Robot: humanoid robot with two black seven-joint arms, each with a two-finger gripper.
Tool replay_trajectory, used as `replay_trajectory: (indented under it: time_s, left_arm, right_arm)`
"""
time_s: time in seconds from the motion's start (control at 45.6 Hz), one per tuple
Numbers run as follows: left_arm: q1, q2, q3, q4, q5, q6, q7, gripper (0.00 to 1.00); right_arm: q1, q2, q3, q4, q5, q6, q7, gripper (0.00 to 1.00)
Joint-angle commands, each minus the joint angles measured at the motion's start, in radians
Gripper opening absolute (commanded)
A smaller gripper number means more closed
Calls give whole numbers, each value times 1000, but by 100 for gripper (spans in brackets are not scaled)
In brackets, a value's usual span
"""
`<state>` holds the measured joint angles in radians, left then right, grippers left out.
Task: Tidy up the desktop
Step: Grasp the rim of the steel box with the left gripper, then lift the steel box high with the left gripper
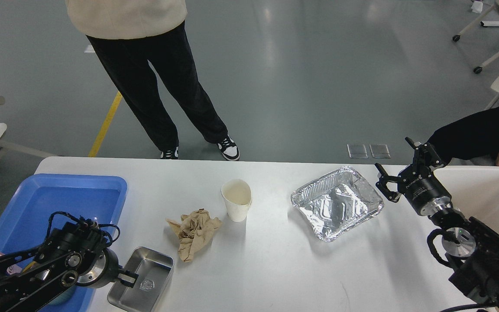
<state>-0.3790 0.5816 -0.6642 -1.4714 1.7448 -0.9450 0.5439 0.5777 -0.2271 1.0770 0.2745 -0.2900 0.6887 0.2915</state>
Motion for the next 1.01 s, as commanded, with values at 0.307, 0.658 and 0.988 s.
replay_trajectory:
  time_s: [0.307, 0.658, 0.988]
  left_arm:
    - [-47, 4, -11, -46, -91, -15, -1, 0]
    - [-170, 63, -55, -148, -263, -15, 39, 0]
    - [-353, 93, -221, -173, -453, -15, 105, 0]
  right_arm:
    - [4, 2, 0, 0, 0, -3, 0, 100]
    - [5, -1, 0, 0, 0, -3, -2, 100]
    - [10, -8, -8, 0, 0, -3, -2, 100]
